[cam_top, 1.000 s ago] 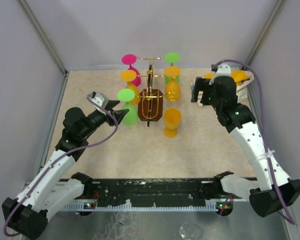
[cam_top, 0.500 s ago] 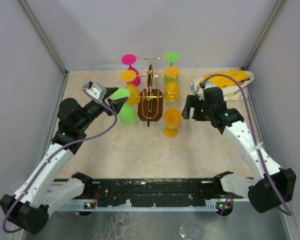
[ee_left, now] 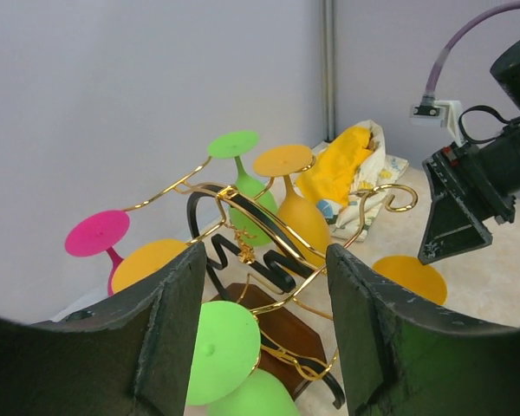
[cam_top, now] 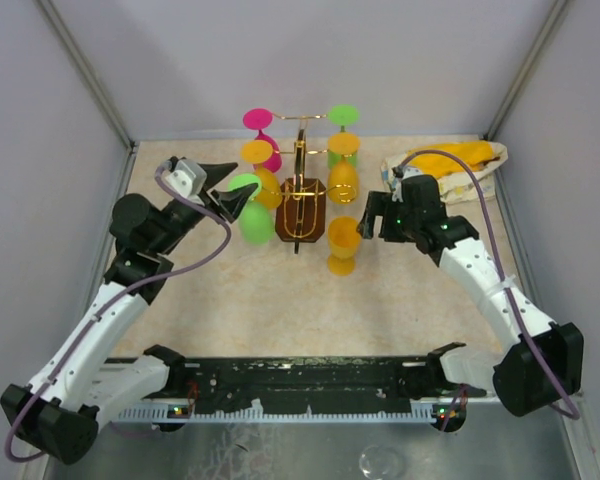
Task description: Place the wine glass upside down on the wine glass rack
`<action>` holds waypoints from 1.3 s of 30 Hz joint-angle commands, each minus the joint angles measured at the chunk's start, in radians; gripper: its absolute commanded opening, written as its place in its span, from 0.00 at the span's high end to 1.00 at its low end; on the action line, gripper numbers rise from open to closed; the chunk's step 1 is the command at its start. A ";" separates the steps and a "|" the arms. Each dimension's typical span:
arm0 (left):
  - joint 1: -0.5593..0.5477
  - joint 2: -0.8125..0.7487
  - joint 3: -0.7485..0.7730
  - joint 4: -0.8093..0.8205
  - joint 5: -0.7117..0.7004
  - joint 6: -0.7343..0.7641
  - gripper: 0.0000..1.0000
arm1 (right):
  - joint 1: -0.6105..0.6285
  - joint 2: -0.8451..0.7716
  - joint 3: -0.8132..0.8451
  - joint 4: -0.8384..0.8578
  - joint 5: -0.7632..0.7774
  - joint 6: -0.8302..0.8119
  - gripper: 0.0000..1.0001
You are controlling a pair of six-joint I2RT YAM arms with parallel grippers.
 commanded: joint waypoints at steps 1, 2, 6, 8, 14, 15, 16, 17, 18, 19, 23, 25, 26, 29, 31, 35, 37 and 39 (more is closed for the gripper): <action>-0.005 0.039 0.040 0.064 0.079 -0.057 0.38 | 0.013 0.009 0.012 0.050 0.022 -0.015 0.18; -0.009 0.052 0.051 0.058 0.099 -0.070 0.39 | 0.014 0.007 0.014 0.044 0.037 -0.016 0.17; -0.066 0.121 0.104 -0.007 0.181 -0.080 0.40 | 0.014 -0.009 0.034 0.009 0.128 -0.026 0.16; -0.131 0.152 0.131 -0.067 0.172 -0.023 0.40 | 0.014 -0.008 0.053 -0.001 0.168 -0.031 0.13; -0.250 0.220 0.171 -0.151 0.244 0.084 0.38 | 0.004 0.068 0.149 -0.013 0.252 -0.067 0.07; -0.262 0.227 0.175 -0.156 0.271 0.101 0.37 | -0.005 0.096 0.169 -0.013 0.266 -0.069 0.05; -0.278 0.236 0.184 -0.173 0.293 0.125 0.36 | -0.025 0.118 0.205 -0.018 0.279 -0.068 0.03; -0.293 0.249 0.197 -0.202 0.310 0.154 0.35 | -0.042 0.141 0.236 -0.023 0.286 -0.061 0.03; -0.309 0.262 0.213 -0.234 0.323 0.188 0.34 | -0.061 0.159 0.265 -0.025 0.289 -0.054 0.02; -0.322 0.278 0.227 -0.270 0.334 0.217 0.34 | -0.072 0.175 0.291 -0.023 0.292 -0.053 0.02; -0.363 0.335 0.235 -0.338 0.384 0.291 0.34 | -0.092 0.205 0.375 -0.024 0.357 -0.101 0.01; -0.382 0.363 0.220 -0.341 0.396 0.309 0.34 | -0.104 0.204 0.393 -0.028 0.375 -0.117 0.01; -0.391 0.378 0.214 -0.340 0.394 0.317 0.34 | -0.112 0.199 0.392 -0.024 0.373 -0.119 0.01; -0.417 0.429 0.210 -0.352 0.385 0.345 0.35 | -0.134 0.173 0.379 -0.010 0.366 -0.125 0.01; -0.431 0.463 0.210 -0.355 0.375 0.360 0.35 | -0.139 0.159 0.369 -0.008 0.366 -0.127 0.01; -0.442 0.516 0.216 -0.354 0.337 0.397 0.35 | -0.143 0.135 0.341 0.001 0.360 -0.129 0.01; -0.443 0.540 0.225 -0.354 0.308 0.408 0.36 | -0.144 0.127 0.329 0.006 0.359 -0.129 0.01; -0.443 0.558 0.232 -0.352 0.290 0.410 0.36 | -0.145 0.121 0.321 0.009 0.360 -0.131 0.01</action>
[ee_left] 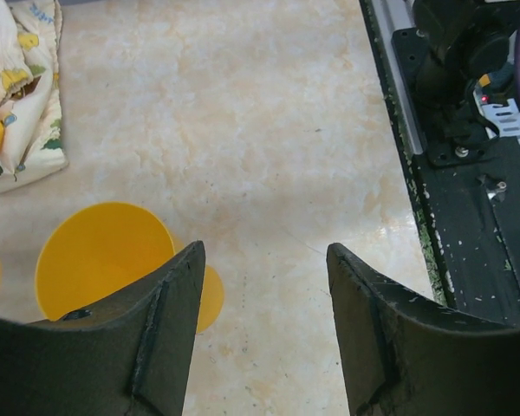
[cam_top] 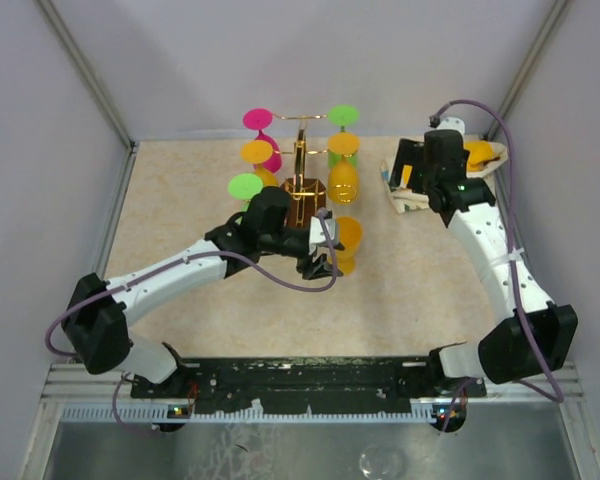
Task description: Place the wine glass upside down on the wine glass rack
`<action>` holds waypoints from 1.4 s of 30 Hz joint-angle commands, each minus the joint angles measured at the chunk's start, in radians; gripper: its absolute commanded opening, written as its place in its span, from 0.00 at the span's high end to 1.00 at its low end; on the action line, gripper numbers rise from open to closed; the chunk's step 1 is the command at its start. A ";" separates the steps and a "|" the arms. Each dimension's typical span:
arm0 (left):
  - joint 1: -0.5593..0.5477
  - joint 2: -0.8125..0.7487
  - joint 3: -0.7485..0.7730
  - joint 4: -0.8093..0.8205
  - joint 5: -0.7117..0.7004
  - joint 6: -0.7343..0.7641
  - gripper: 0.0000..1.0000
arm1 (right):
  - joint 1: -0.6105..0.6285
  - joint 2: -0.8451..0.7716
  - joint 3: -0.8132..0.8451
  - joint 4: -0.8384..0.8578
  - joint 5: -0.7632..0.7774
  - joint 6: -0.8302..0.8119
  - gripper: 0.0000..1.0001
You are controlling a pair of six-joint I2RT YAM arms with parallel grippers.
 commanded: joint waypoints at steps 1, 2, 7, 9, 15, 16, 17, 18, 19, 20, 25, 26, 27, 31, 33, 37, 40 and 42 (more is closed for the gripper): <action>-0.006 0.034 0.023 -0.004 -0.044 0.043 0.36 | -0.008 -0.054 -0.014 0.039 0.014 -0.018 0.01; -0.006 0.037 0.023 0.003 -0.054 0.039 0.36 | -0.008 -0.056 -0.016 0.040 0.008 -0.019 0.01; -0.005 0.032 0.021 0.023 -0.071 0.022 0.36 | -0.010 -0.053 -0.013 0.014 -0.078 -0.021 0.02; -0.006 0.021 0.013 0.023 -0.088 0.019 0.36 | -0.009 -0.053 -0.016 -0.028 -0.141 -0.017 0.05; -0.006 -0.008 -0.010 0.015 -0.135 0.012 0.36 | 0.006 -0.101 -0.092 -0.058 -0.425 -0.008 0.12; -0.006 -0.008 -0.010 0.012 -0.140 0.010 0.36 | 0.016 -0.106 -0.101 -0.062 -0.440 -0.009 0.12; -0.005 -0.006 -0.010 0.010 -0.145 0.008 0.36 | 0.032 -0.107 -0.106 -0.070 -0.449 -0.018 0.12; -0.005 -0.005 -0.010 0.009 -0.149 0.006 0.36 | 0.051 -0.107 -0.111 -0.077 -0.448 -0.028 0.12; -0.005 -0.004 -0.009 0.008 -0.153 0.005 0.36 | 0.069 -0.104 -0.118 -0.082 -0.442 -0.037 0.12; -0.005 -0.004 -0.007 0.007 -0.153 0.005 0.36 | 0.085 -0.101 -0.127 -0.084 -0.442 -0.042 0.12; -0.006 -0.001 0.006 -0.001 -0.156 0.004 0.36 | 0.116 -0.085 -0.165 -0.051 -0.445 -0.021 0.13; -0.006 -0.002 0.008 -0.004 -0.158 0.008 0.36 | 0.119 -0.080 -0.168 -0.043 -0.445 -0.019 0.15; -0.006 -0.002 0.010 -0.006 -0.160 0.009 0.36 | 0.121 -0.075 -0.169 -0.040 -0.441 -0.019 0.16; -0.005 0.000 0.011 -0.008 -0.166 0.012 0.36 | 0.129 -0.048 -0.171 -0.050 -0.411 -0.032 0.20; -0.006 0.001 0.011 -0.010 -0.167 0.011 0.36 | 0.137 -0.035 -0.176 -0.049 -0.395 -0.043 0.21; -0.005 0.004 0.010 -0.010 -0.173 0.010 0.36 | 0.150 -0.012 -0.190 -0.029 -0.389 -0.042 0.25; -0.006 0.008 0.011 -0.010 -0.177 0.009 0.36 | 0.164 0.003 -0.196 -0.015 -0.387 -0.039 0.28; -0.006 0.008 0.010 -0.010 -0.178 0.006 0.36 | 0.168 0.011 -0.197 -0.010 -0.382 -0.038 0.31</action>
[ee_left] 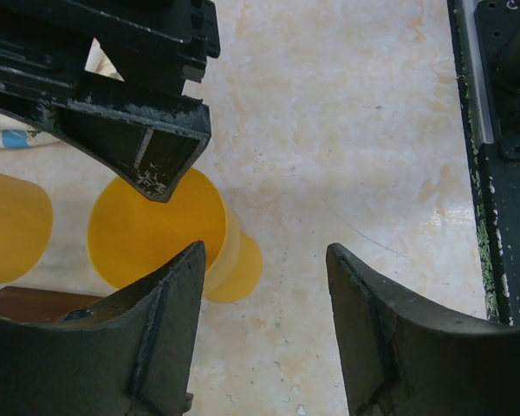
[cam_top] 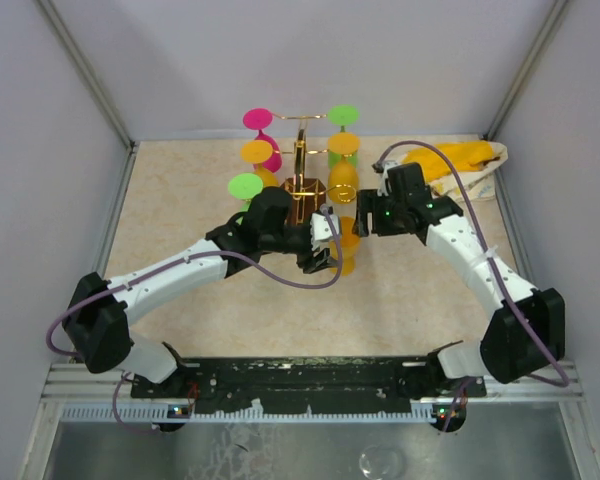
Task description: Place the wine glass upside down on the wine glass rack
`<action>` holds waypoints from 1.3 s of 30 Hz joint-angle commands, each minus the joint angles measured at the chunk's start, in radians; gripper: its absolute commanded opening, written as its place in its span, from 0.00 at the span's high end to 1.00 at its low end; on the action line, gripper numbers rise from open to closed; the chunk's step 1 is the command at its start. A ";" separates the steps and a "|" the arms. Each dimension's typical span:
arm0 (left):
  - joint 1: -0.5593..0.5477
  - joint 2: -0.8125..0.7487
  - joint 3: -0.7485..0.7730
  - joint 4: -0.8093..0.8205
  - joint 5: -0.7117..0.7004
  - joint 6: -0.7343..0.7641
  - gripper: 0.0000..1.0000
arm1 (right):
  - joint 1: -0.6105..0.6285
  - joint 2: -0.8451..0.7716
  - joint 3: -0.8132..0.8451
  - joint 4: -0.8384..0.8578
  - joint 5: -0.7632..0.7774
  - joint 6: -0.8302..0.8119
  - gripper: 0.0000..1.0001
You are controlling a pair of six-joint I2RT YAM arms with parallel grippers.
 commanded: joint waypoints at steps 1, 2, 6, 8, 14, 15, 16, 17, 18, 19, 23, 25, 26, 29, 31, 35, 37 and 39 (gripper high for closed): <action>-0.006 -0.010 0.012 -0.006 -0.004 -0.005 0.36 | 0.018 0.019 0.002 0.048 0.016 -0.011 0.33; -0.005 -0.010 0.011 -0.007 -0.004 -0.005 0.36 | 0.019 0.022 0.002 0.048 0.017 -0.011 0.35; -0.005 -0.005 0.019 -0.001 0.001 -0.006 0.36 | 0.019 0.028 -0.003 0.053 0.025 -0.010 0.45; -0.005 -0.002 0.026 -0.001 0.009 -0.009 0.36 | 0.020 0.030 -0.002 0.049 0.031 -0.011 0.56; -0.004 0.008 0.042 -0.002 0.030 -0.012 0.35 | 0.019 0.015 0.005 0.033 0.081 -0.022 0.93; -0.005 0.009 0.042 -0.003 0.033 -0.013 0.35 | 0.019 0.013 0.005 0.031 0.089 -0.025 0.98; -0.005 0.011 0.044 0.000 0.034 -0.013 0.35 | 0.019 0.012 0.008 0.026 0.103 -0.026 1.00; -0.005 0.011 0.046 0.000 0.036 -0.013 0.35 | 0.019 0.011 0.013 0.016 0.121 -0.030 1.00; -0.005 0.012 0.049 0.003 0.038 -0.015 0.35 | 0.019 0.010 0.021 0.003 0.144 -0.038 1.00; -0.005 0.014 0.055 0.009 0.042 -0.021 0.35 | 0.019 0.011 0.031 -0.014 0.180 -0.045 1.00; -0.005 0.031 0.096 0.091 0.017 -0.082 0.33 | 0.013 -0.001 0.093 -0.110 0.405 -0.085 1.00; -0.005 0.057 0.153 0.105 0.009 -0.119 0.32 | -0.018 -0.014 0.121 -0.148 0.476 -0.097 1.00; -0.005 0.074 0.188 0.106 0.016 -0.143 0.32 | -0.042 -0.021 0.134 -0.164 0.485 -0.101 1.00; -0.006 0.106 0.274 0.122 0.066 -0.192 0.32 | -0.109 -0.061 0.155 -0.182 0.508 -0.115 1.00; -0.005 0.110 0.312 0.154 0.139 -0.218 0.31 | -0.120 -0.080 0.170 -0.183 0.561 -0.146 1.00; -0.005 0.110 0.363 0.212 0.320 -0.259 0.30 | -0.128 -0.079 0.226 -0.188 0.635 -0.194 1.00; -0.005 0.102 0.371 0.255 0.342 -0.296 0.30 | -0.135 -0.076 0.257 -0.176 0.641 -0.207 1.00; -0.004 0.081 0.365 0.312 0.283 -0.320 0.30 | -0.135 -0.082 0.284 -0.124 0.629 -0.211 1.00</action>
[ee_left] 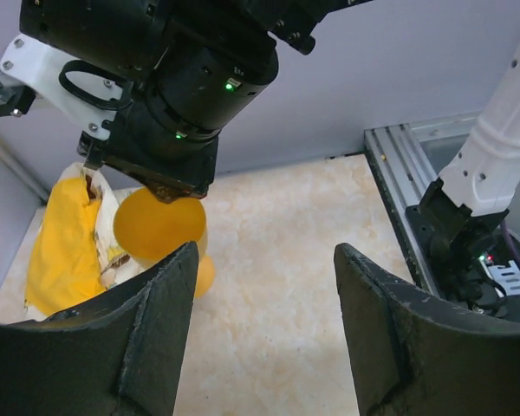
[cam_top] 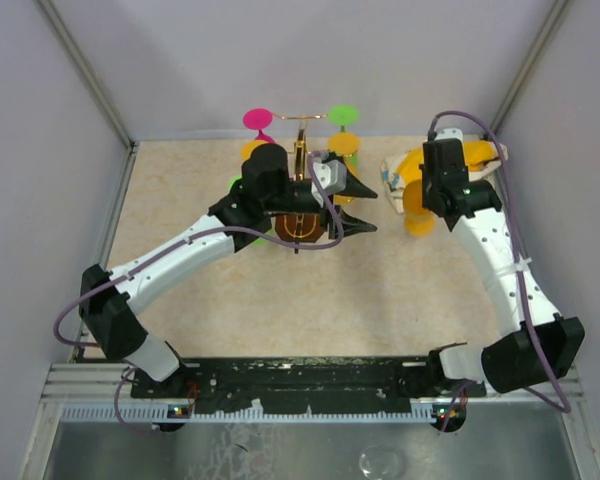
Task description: Place the wine glass upside down on the wine glass rack
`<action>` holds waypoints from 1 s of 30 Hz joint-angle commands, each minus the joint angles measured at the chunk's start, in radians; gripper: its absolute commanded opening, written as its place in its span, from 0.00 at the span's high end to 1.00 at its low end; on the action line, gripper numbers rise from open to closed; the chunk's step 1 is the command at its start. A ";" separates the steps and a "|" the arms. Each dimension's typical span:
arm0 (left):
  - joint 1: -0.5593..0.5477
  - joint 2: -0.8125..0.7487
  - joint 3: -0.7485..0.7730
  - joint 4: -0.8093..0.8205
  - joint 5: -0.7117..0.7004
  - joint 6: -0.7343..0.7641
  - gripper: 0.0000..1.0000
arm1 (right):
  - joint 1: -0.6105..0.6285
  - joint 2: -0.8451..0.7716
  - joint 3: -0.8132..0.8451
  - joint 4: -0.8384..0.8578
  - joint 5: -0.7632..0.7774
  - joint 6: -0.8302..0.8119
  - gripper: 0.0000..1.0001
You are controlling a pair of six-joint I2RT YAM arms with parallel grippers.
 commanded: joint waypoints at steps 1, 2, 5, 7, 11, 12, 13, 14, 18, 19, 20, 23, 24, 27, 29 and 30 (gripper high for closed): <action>-0.003 -0.040 0.012 0.151 -0.007 -0.088 0.30 | -0.004 -0.040 0.100 0.105 0.039 -0.052 1.00; -0.002 -0.052 0.002 0.185 -0.066 -0.095 0.29 | -0.005 -0.050 0.111 0.150 0.031 -0.056 1.00; 0.011 -0.082 -0.025 0.304 -0.265 -0.146 0.27 | -0.005 -0.089 0.124 0.305 0.009 -0.098 1.00; 0.039 -0.086 -0.022 0.359 -0.360 -0.216 0.25 | -0.005 -0.119 0.114 0.426 -0.003 -0.156 1.00; 0.118 -0.065 0.038 0.389 -0.465 -0.447 0.25 | -0.006 -0.188 0.055 0.694 -0.041 -0.277 1.00; 0.139 -0.060 0.052 0.391 -0.486 -0.503 0.25 | -0.005 -0.205 0.035 0.768 -0.058 -0.296 1.00; 0.158 -0.055 0.064 0.393 -0.507 -0.564 0.25 | -0.004 -0.222 0.008 0.837 -0.088 -0.314 1.00; 0.174 -0.053 0.076 0.385 -0.561 -0.623 0.25 | -0.005 -0.235 -0.020 0.919 -0.126 -0.331 1.00; 0.198 -0.052 0.140 0.265 -0.785 -0.768 0.27 | -0.003 -0.256 -0.123 1.190 -0.263 -0.345 1.00; 0.204 -0.058 0.143 0.262 -0.817 -0.799 0.27 | -0.003 -0.248 -0.125 1.221 -0.292 -0.335 1.00; 0.210 -0.068 0.141 0.263 -0.842 -0.833 0.27 | -0.002 -0.236 -0.124 1.251 -0.320 -0.308 1.00; 0.215 -0.089 0.131 0.274 -0.894 -0.930 0.26 | 0.027 -0.208 -0.147 1.377 -0.390 -0.272 1.00; 0.217 -0.098 0.121 0.278 -0.911 -0.964 0.26 | 0.048 -0.200 -0.160 1.427 -0.399 -0.275 1.00; 0.224 -0.124 0.073 0.325 -0.938 -1.059 0.26 | 0.119 -0.160 -0.177 1.531 -0.418 -0.308 1.00; 0.229 -0.134 0.052 0.346 -0.940 -1.123 0.26 | 0.147 -0.132 -0.186 1.593 -0.428 -0.299 1.00; 0.230 -0.136 0.047 0.349 -0.937 -1.149 0.26 | 0.153 -0.119 -0.191 1.629 -0.434 -0.280 1.00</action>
